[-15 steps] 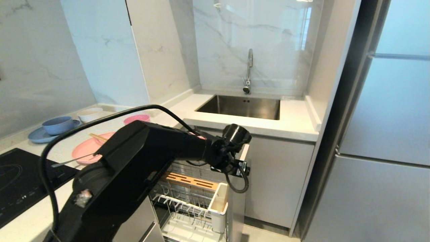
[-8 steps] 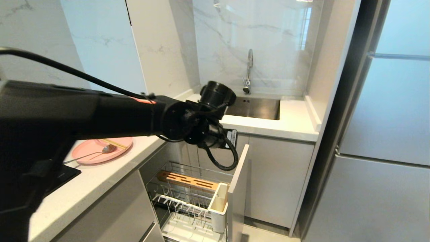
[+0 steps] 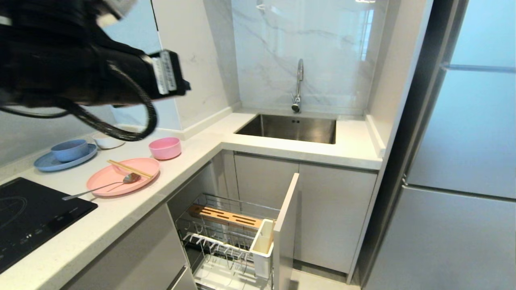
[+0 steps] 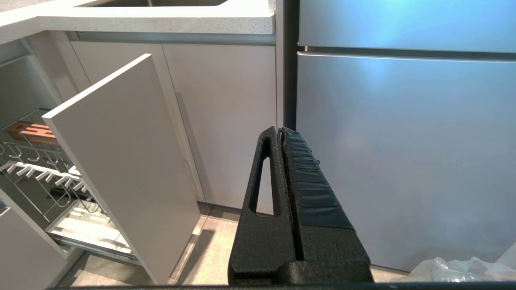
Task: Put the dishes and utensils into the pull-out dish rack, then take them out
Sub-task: Pick up the bowl and place it in the cupboard
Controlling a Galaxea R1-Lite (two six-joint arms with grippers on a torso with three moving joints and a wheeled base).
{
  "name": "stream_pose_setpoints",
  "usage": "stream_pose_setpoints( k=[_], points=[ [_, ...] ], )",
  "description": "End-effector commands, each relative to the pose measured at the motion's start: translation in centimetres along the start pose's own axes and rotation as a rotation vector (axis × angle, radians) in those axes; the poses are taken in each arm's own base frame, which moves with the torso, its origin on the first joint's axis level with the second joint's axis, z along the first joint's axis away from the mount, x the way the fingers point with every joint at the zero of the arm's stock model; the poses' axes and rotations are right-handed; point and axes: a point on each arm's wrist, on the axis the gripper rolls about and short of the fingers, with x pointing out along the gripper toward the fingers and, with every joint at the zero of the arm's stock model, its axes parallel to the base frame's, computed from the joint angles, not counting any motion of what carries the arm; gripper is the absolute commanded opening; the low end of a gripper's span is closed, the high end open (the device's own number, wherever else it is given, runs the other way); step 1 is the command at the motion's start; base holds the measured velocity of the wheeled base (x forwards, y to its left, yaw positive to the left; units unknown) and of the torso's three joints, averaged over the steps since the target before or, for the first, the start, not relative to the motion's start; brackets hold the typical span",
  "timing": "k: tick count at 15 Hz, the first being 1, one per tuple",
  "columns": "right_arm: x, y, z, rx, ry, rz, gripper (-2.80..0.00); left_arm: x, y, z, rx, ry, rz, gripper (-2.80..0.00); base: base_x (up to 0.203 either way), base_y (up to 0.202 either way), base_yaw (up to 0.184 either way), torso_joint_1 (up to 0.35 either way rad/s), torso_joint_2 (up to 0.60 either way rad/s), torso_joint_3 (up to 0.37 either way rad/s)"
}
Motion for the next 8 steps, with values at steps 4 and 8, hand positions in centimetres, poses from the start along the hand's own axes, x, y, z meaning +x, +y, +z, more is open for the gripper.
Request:
stream_pose_setpoints(
  k=[4, 8],
  points=[
    [0.0, 0.0, 0.0, 0.0, 0.0, 0.0, -2.8, -13.9, 6.9, 1.1, 0.003, -0.269, 0.098, -2.8, 0.0, 0.0, 0.0, 0.0, 0.0, 0.0],
    [0.0, 0.0, 0.0, 0.0, 0.001, 0.001, -2.8, -22.2, 8.1, -5.8, 0.171, -0.356, 0.202, -2.8, 0.0, 0.0, 0.0, 0.0, 0.0, 0.0]
  ],
)
